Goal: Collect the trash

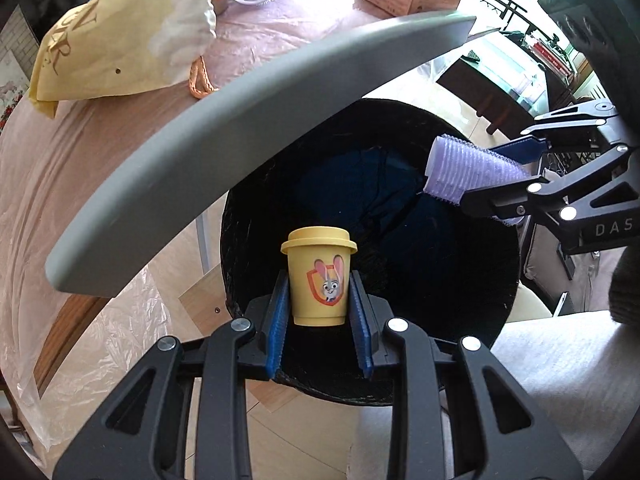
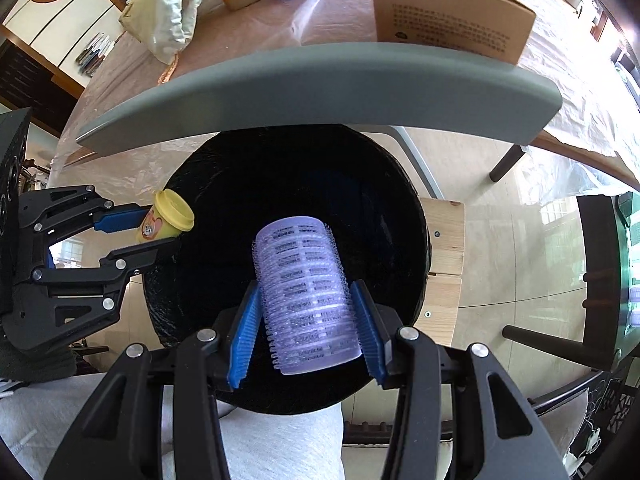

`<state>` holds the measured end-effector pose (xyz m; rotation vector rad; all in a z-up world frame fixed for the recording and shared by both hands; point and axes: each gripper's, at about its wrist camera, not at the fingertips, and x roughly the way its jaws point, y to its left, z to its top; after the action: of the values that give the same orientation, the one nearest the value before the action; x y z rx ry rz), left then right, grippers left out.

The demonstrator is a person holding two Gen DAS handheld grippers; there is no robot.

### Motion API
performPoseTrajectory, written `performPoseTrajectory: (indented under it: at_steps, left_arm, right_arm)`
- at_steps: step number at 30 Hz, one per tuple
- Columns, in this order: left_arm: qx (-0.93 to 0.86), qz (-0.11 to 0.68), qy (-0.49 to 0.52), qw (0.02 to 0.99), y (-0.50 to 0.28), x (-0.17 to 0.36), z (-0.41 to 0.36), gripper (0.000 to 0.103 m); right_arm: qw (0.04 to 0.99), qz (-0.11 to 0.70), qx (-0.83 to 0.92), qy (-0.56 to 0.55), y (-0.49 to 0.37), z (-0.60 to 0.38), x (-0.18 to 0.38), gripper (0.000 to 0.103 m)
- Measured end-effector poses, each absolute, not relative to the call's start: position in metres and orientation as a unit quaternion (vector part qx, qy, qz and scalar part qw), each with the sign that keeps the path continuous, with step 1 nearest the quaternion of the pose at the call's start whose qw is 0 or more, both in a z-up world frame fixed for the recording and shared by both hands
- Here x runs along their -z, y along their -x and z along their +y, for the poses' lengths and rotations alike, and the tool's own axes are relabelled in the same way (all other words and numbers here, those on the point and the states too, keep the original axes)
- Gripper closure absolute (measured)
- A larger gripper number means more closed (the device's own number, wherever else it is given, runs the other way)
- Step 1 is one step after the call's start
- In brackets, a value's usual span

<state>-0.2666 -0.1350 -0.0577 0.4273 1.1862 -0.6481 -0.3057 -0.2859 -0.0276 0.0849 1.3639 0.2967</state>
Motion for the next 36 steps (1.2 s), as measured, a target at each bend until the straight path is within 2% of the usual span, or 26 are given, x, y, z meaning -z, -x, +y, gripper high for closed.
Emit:
performPoseTrajectory:
  at_steps: [18, 21, 22, 23, 24, 25, 30, 34, 36]
  left_arm:
    - [0.288, 0.553, -0.219, 0.75, 0.262, 0.084, -0.154, 0.072]
    - [0.29, 0.549, -0.215, 0.753, 0.262, 0.084, -0.158, 0.072]
    - [0.291, 0.545, -0.21, 0.758, 0.262, 0.082, -0.159, 0.069]
    - [0.288, 0.545, -0.207, 0.76, 0.261, 0.08, -0.158, 0.047]
    - [0.28, 0.542, -0.205, 0.765, 0.26, 0.077, -0.157, 0.025]
    - [0.278, 0.534, -0.199, 0.773, 0.261, 0.073, -0.155, 0.024]
    - [0.276, 0.523, -0.181, 0.786, 0.267, 0.053, -0.144, 0.024]
    - [0.28, 0.496, -0.144, 0.81, 0.272, 0.022, -0.13, 0.023]
    - [0.274, 0.468, -0.125, 0.831, 0.271, -0.001, -0.123, 0.012]
  right_arm:
    - [0.757, 0.641, -0.116, -0.044, 0.295, -0.288, 0.043, 0.058]
    - [0.756, 0.642, -0.118, -0.051, 0.295, -0.289, 0.044, 0.056]
    - [0.757, 0.641, -0.119, -0.053, 0.294, -0.291, 0.044, 0.05]
    - [0.758, 0.64, -0.117, -0.053, 0.294, -0.293, 0.043, 0.044]
    - [0.76, 0.638, -0.113, -0.054, 0.296, -0.296, 0.042, 0.034]
    - [0.763, 0.635, -0.107, -0.056, 0.297, -0.299, 0.039, 0.029]
    - [0.78, 0.615, -0.088, -0.082, 0.312, -0.322, 0.011, 0.028]
    - [0.818, 0.567, -0.061, -0.07, 0.33, -0.336, -0.028, 0.017]
    - [0.838, 0.54, -0.048, -0.062, 0.335, -0.342, -0.047, 0.013]
